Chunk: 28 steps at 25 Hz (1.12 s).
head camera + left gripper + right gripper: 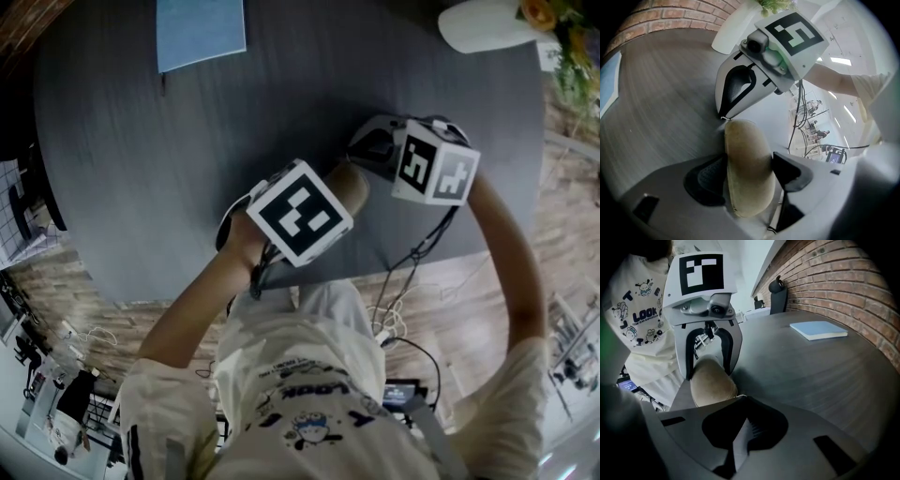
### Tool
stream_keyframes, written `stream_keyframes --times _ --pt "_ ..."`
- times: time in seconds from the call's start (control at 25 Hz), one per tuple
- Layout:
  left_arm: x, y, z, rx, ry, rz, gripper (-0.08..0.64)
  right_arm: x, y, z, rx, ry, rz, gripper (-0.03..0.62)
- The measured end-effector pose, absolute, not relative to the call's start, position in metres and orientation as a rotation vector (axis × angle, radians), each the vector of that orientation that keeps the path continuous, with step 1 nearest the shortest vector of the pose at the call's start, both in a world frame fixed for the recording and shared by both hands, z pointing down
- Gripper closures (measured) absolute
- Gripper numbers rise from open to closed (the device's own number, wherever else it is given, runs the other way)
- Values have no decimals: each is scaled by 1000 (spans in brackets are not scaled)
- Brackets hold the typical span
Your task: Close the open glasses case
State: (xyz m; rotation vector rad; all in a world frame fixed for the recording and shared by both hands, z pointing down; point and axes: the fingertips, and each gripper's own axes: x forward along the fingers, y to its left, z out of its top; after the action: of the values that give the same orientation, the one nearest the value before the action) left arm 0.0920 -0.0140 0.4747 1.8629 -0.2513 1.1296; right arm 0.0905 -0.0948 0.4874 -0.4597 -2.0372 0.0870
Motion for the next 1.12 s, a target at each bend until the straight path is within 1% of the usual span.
stream_keyframes --times 0.08,0.16,0.24,0.32,0.48,0.64,0.76,0.8,0.88,0.92,1.12 --pt "94 -13 475 1873 -246 1127 261 67 -101 483 -388 -2150 156 592" --pt "95 -13 474 1886 -260 1134 261 47 -93 478 -411 -2191 142 592" --pt "94 -14 473 1888 -275 1110 261 44 -83 479 -434 -2176 72 592" --pt "95 -13 471 1893 -282 1066 262 44 -88 479 -339 -2217 78 591" --pt "91 -10 469 1921 -311 985 262 60 -129 462 28 -2321 169 591" --pt "79 -20 449 1941 -436 759 264 94 -170 436 517 -2410 284 591" --pt "60 -40 426 2000 -634 619 273 122 -182 415 845 -2417 305 591" --pt "50 -48 419 2027 -726 589 315 128 -181 408 936 -2415 312 591" --pt "30 -63 402 2088 -925 553 498 137 -174 393 1090 -2415 331 591" --pt "22 -69 393 2117 -1010 549 554 141 -169 383 1152 -2418 345 591" --pt "-7 -88 348 2237 -1315 521 558 141 -148 335 1373 -2433 382 591"
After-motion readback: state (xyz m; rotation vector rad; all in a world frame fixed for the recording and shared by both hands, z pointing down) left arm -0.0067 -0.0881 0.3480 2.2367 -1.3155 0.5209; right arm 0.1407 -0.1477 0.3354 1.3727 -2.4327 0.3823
